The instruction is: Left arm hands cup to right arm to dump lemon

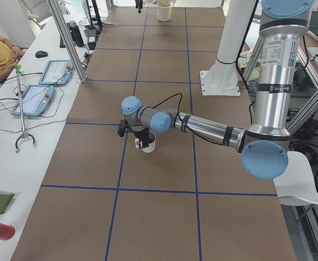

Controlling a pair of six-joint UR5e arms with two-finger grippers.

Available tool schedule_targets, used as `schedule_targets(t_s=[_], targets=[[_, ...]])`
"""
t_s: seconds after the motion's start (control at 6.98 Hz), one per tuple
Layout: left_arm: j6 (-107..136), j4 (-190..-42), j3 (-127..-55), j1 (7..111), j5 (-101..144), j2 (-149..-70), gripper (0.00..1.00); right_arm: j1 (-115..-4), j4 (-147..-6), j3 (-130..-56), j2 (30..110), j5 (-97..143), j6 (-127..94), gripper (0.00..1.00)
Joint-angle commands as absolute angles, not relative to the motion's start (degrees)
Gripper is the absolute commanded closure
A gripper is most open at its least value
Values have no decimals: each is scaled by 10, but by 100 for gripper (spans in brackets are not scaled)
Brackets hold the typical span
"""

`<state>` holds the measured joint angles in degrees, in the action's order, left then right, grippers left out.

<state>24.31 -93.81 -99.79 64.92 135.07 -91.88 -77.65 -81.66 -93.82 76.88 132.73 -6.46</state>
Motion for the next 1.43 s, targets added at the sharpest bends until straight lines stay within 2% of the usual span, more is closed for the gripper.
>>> schedule_targets(t_s=[0.0, 0.43, 0.57, 1.0, 1.29], targets=[[244, -934, -998, 649, 1351, -911, 100, -776, -817, -949, 778, 1326, -64, 0], [243, -934, -993, 645, 1351, -912, 99, -773, -817, -950, 773, 1327, -64, 0], [243, -935, -993, 645, 1350, -912, 64, -773, -817, -949, 773, 1326, -65, 0], [243, -938, -999, 645, 1351, -913, 0, -766, -819, -949, 777, 1330, -64, 0], [242, -935, -1041, 651, 1355, -912, 0, -766, -839, -950, 770, 1332, -71, 0]])
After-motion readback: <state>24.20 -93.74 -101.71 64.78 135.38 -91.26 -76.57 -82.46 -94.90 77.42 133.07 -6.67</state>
